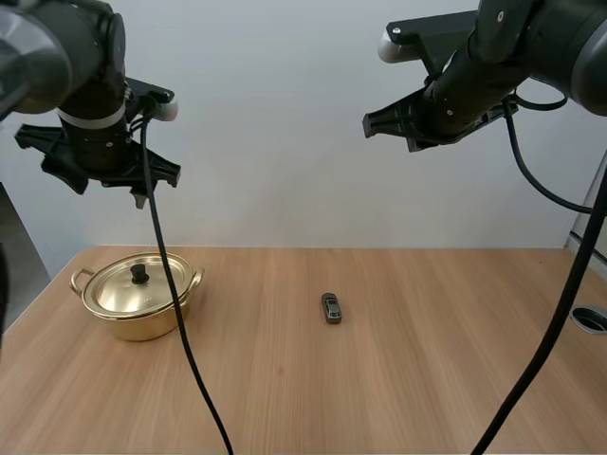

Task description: Open the pot, put the car inside, and close it

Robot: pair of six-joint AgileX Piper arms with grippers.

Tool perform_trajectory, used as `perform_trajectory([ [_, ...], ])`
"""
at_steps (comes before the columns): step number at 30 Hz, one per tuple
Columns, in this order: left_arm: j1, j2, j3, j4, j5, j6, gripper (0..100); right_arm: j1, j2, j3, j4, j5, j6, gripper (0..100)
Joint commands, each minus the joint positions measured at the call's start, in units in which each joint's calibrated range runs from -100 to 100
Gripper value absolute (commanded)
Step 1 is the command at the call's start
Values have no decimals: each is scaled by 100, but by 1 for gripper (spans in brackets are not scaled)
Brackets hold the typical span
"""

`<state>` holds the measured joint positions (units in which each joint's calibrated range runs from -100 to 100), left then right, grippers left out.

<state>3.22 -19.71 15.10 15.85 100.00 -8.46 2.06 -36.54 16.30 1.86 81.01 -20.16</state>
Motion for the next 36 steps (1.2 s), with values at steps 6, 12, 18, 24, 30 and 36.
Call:
perform_trajectory([
  [6,5,586,0,-37,0,-5,100,-3,168,36,-50,21,1,0],
  [12,50,736,487,225,0,-5,100,-3,528,328,-50,395,1,7],
  [18,263,1117,1207,214,-678,-80,100,-3,621,524,-39,467,1,20],
  [24,301,1454,1271,227,-1227,-108,100,-3,621,524,-39,556,1,20],
  [30,301,1590,1271,204,-2201,-117,100,-3,621,524,-39,650,1,20],
  [36,301,1831,1271,157,-2701,-232,100,-3,621,524,-3,773,1,20],
])
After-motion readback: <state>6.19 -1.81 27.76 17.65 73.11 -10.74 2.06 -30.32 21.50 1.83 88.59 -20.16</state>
